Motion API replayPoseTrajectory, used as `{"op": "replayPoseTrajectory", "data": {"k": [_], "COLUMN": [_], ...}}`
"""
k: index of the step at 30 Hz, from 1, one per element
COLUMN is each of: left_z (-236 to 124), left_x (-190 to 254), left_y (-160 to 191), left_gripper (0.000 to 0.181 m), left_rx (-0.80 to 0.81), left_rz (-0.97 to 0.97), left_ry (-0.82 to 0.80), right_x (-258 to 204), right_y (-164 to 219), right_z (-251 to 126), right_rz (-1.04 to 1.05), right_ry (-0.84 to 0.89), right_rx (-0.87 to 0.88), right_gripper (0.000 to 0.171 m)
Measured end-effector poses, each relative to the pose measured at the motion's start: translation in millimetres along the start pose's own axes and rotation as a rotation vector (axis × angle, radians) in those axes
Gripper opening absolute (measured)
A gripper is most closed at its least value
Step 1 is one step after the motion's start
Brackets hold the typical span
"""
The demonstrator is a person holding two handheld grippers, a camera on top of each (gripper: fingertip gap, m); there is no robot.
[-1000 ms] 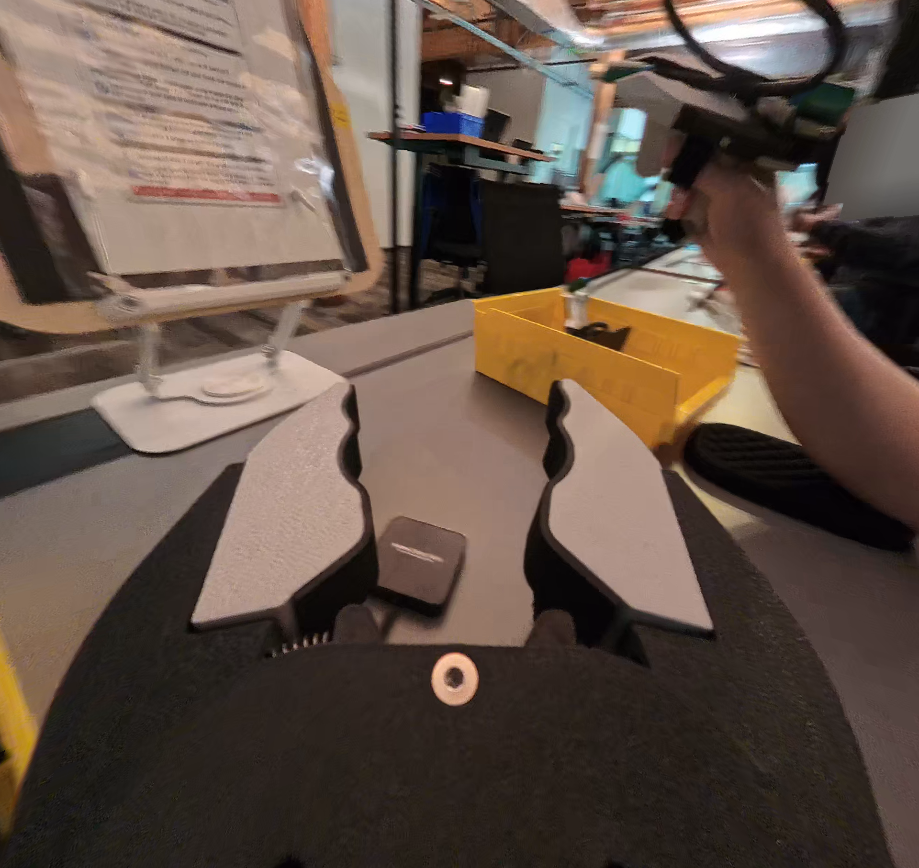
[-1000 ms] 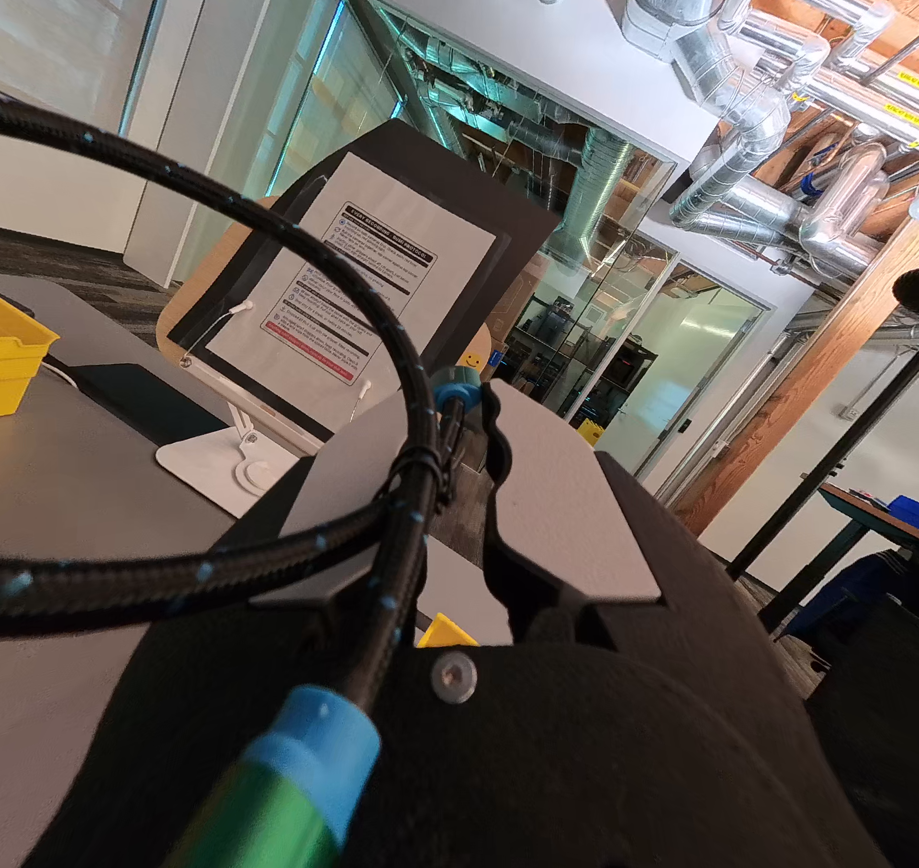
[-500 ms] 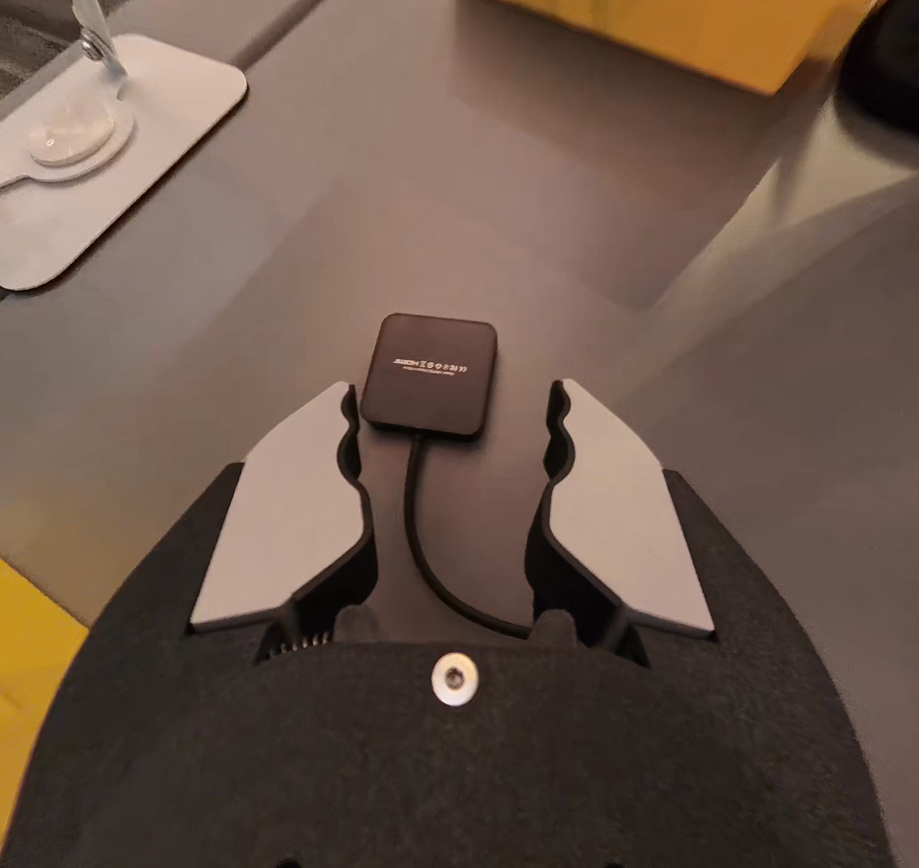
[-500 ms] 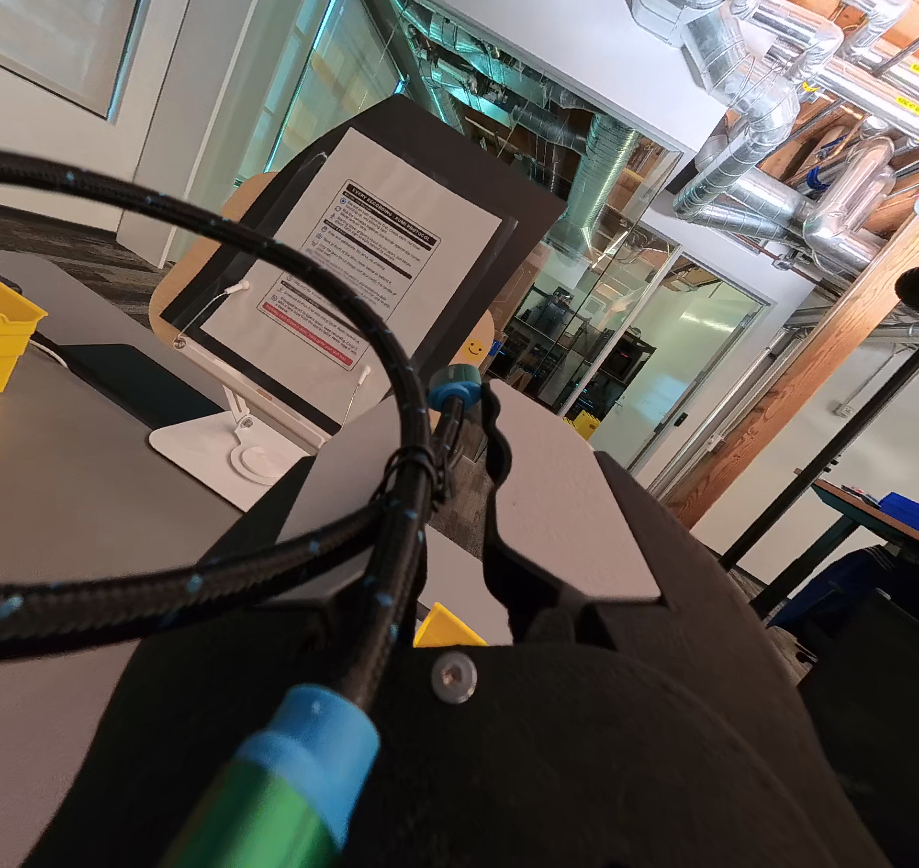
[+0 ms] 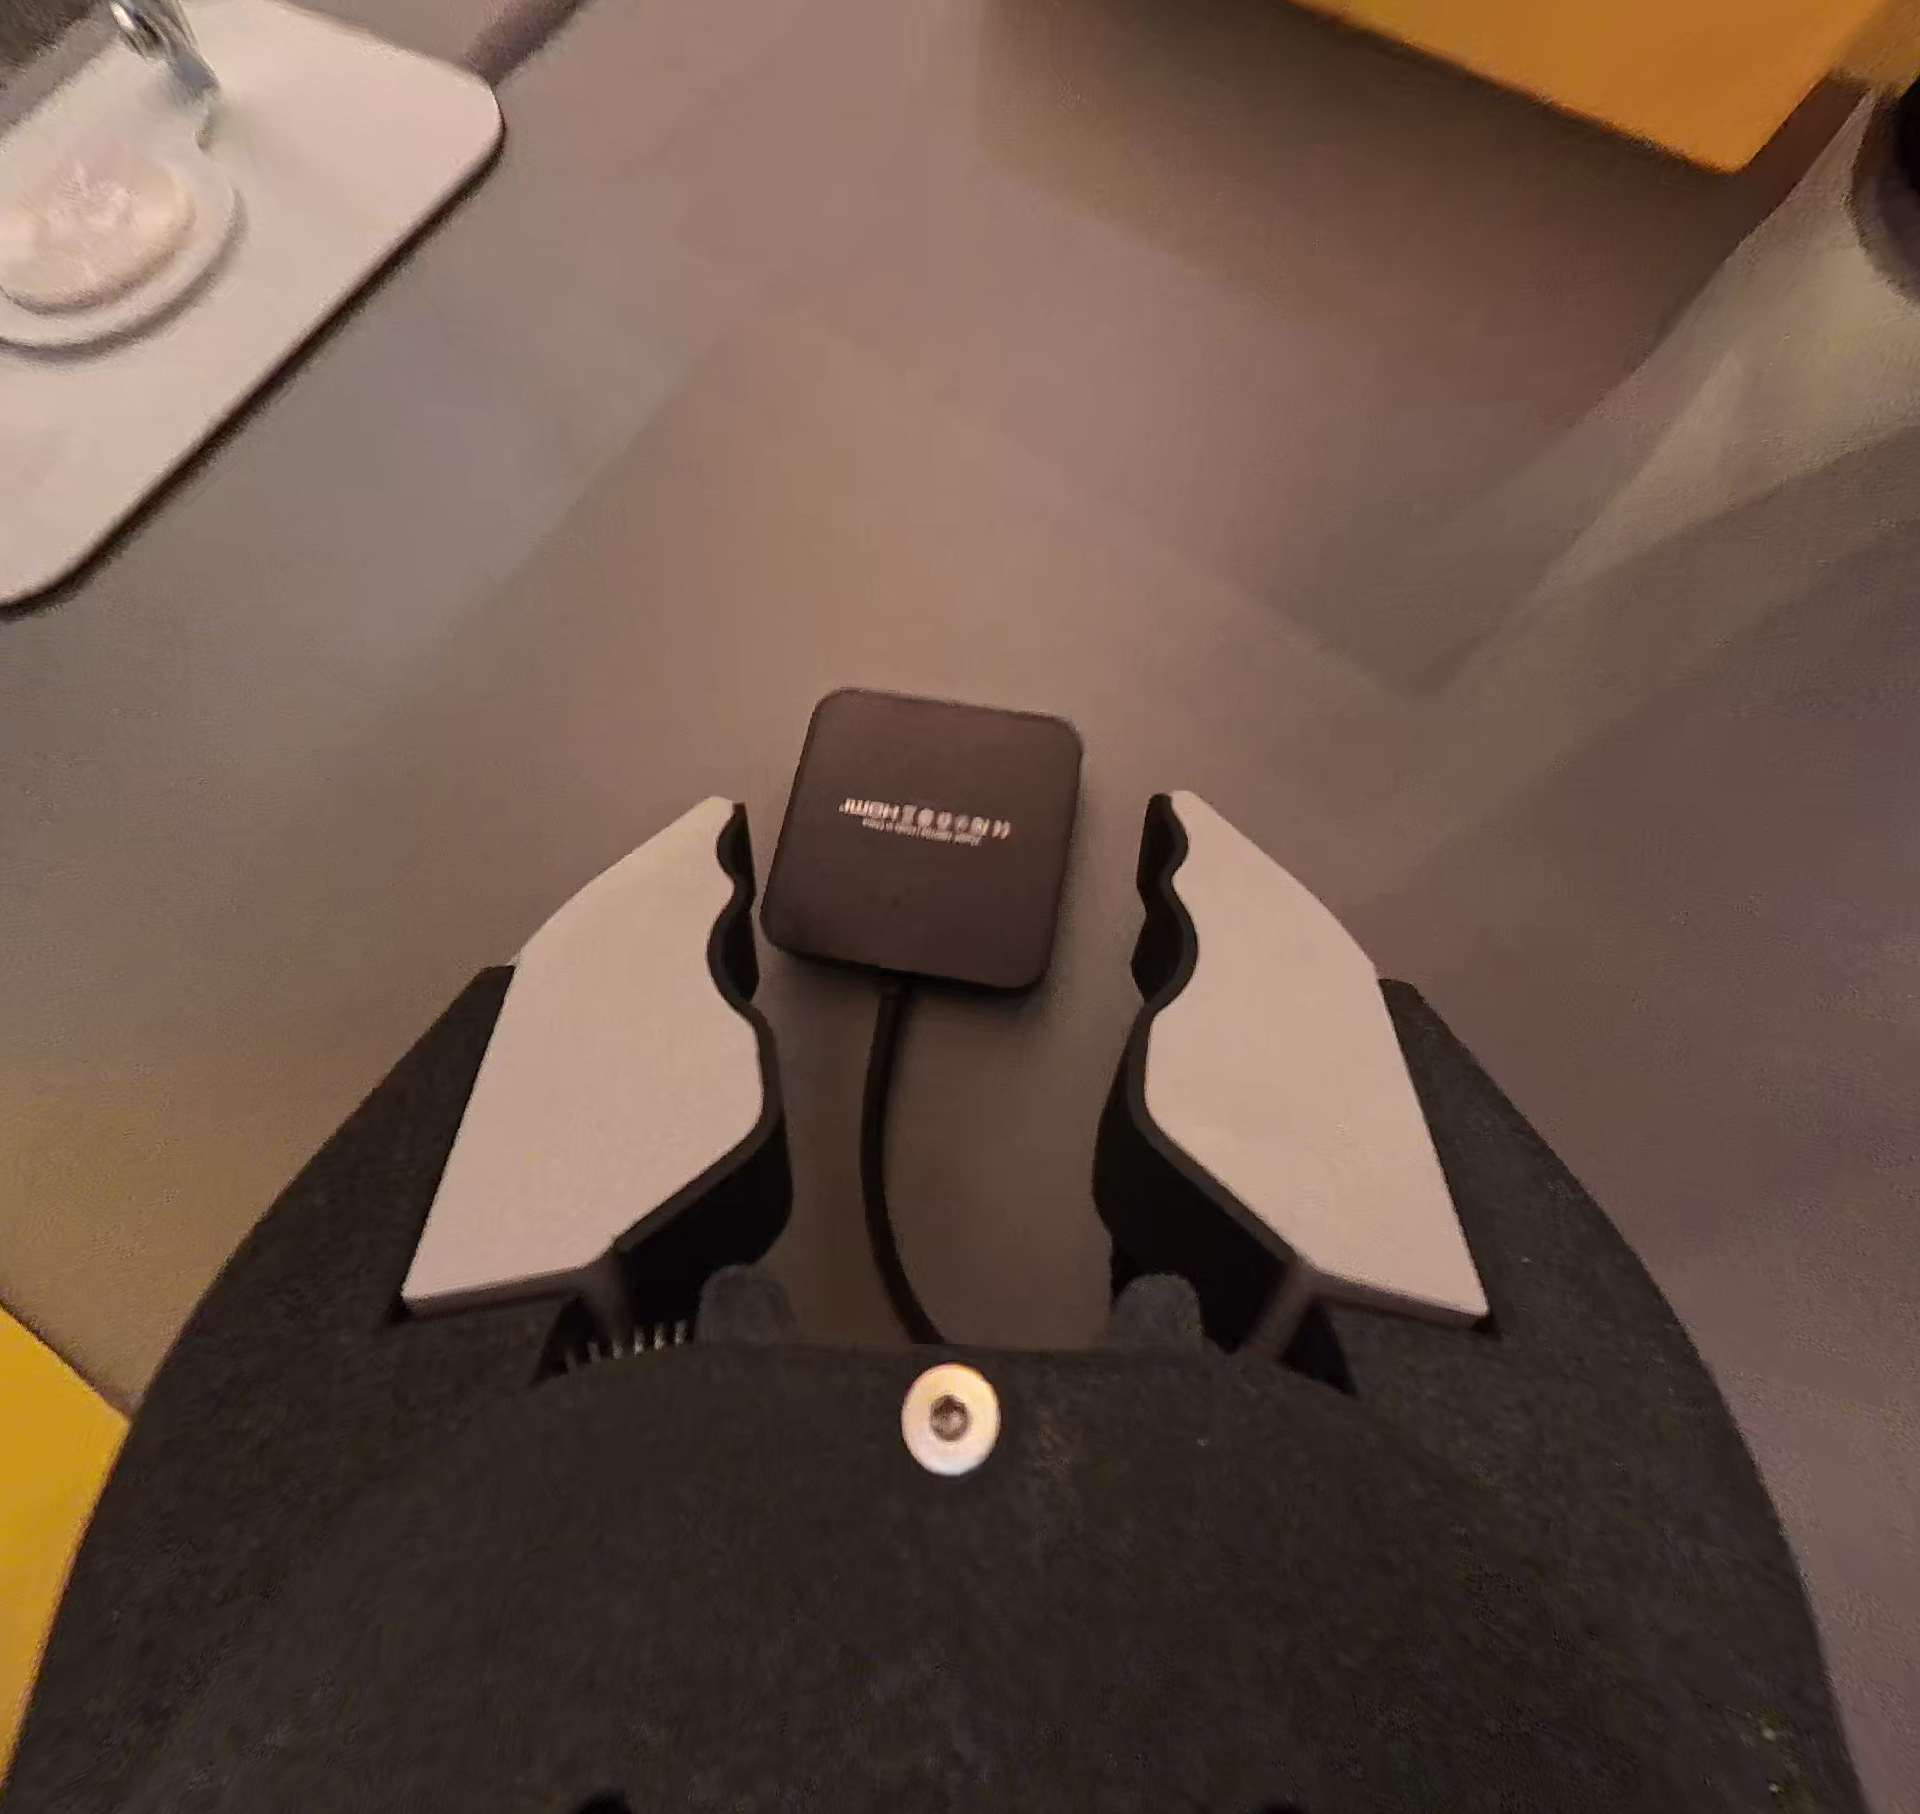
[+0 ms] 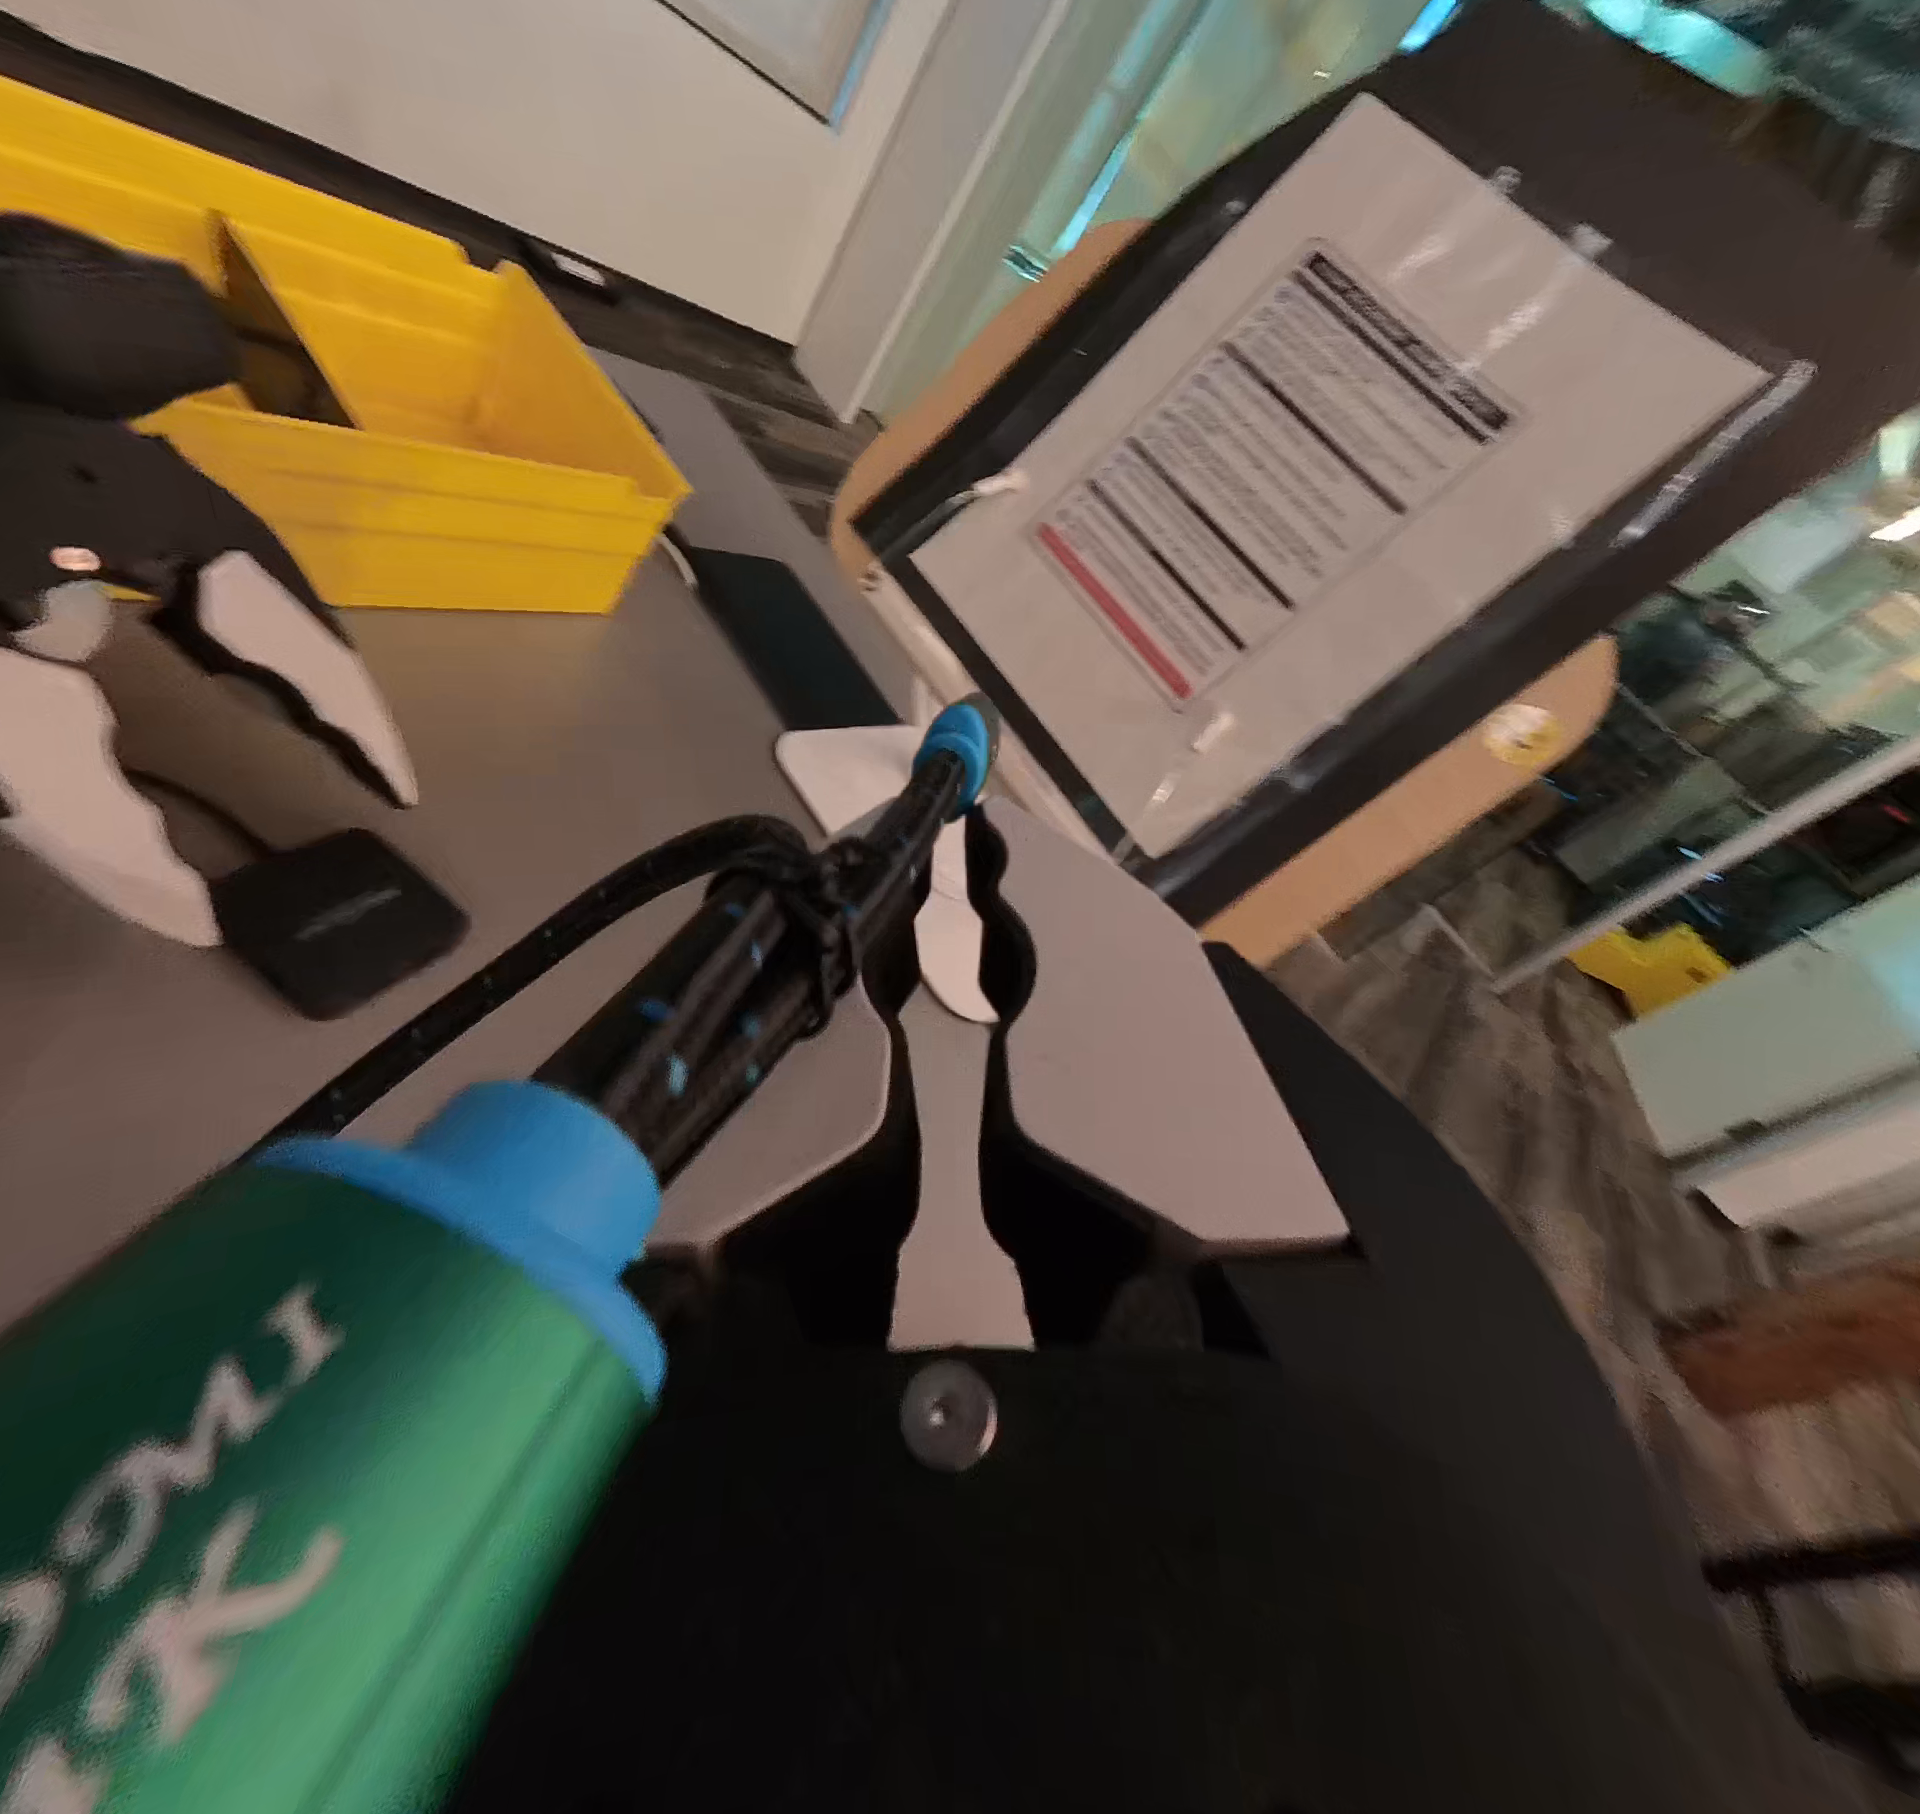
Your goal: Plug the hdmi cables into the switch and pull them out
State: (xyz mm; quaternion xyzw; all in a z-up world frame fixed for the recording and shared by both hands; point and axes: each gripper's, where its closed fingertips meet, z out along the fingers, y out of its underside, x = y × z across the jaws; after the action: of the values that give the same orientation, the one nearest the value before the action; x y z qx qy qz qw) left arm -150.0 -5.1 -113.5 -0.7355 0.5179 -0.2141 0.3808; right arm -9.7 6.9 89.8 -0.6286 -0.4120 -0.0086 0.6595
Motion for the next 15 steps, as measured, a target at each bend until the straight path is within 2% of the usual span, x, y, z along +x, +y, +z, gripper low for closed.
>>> {"op": "replayPoseTrajectory", "data": {"k": [4, 8, 10, 12, 15], "left_z": [-25.9, -75.6, -101.7, -116.1, -122.2], "left_x": [26.1, 48.3, 56.0, 62.3, 74.7], "left_y": [-50.4, -114.5, -138.1, -150.6, -157.1], "left_gripper": [0.07, 0.068, 0.064, 0.058, 0.056], "left_rx": [0.236, 0.555, 0.677, 0.721, 0.732], "left_rz": [-0.056, -0.053, -0.052, -0.055, -0.048], "left_ry": [0.122, 0.21, 0.25, 0.294, 0.379], "right_x": [-39.2, -86.9, -102.0, -112.8, -120.4], "right_y": [-21.8, -51.2, -60.2, -67.0, -70.2], "right_z": [1.0, -9.8, -15.0, -20.9, -23.5], "right_rz": [0.022, 0.229, 0.303, 0.346, 0.35], "right_ry": [-0.204, -0.553, -0.674, -0.768, -0.811], "right_rx": [0.129, 0.289, 0.342, 0.386, 0.408], "right_gripper": [0.006, 0.006, 0.006, 0.006, 0.006]}}
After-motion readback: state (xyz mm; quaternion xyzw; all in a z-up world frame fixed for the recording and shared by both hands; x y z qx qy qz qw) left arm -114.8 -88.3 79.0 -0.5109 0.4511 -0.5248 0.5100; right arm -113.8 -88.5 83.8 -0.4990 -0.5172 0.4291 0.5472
